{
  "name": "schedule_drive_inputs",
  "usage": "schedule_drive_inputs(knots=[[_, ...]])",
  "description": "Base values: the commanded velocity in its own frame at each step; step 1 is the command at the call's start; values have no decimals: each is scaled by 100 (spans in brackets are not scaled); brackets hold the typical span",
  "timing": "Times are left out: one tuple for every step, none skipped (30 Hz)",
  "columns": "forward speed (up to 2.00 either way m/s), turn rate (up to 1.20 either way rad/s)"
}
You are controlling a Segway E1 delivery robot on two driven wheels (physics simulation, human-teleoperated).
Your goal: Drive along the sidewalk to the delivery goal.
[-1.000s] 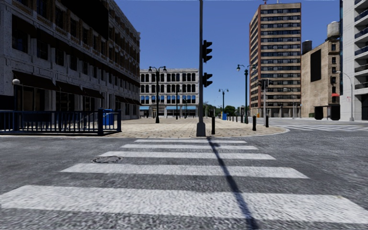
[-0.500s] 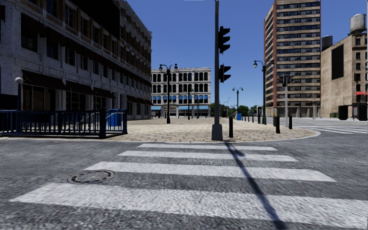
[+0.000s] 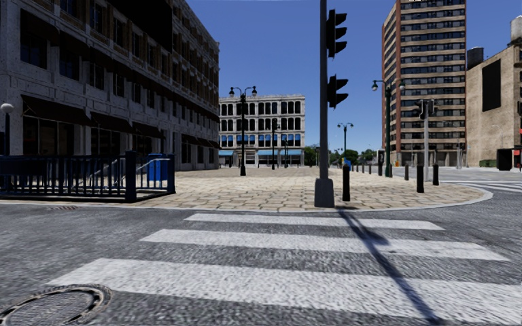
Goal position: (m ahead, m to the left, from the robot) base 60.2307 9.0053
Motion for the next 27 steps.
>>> schedule_drive_inputs(knots=[[200,0],[200,0],[200,3],[200,22],[200,32],[200,32],[200,35],[200,33],[200,13],[200,3],[200,3],[200,0],[200,0],[200,0],[200,0],[200,0],[200,0],[200,0],[200,0],[200,0],[200,0],[200,0],[200,0],[200,0],[200,0],[200,0],[200,0]])
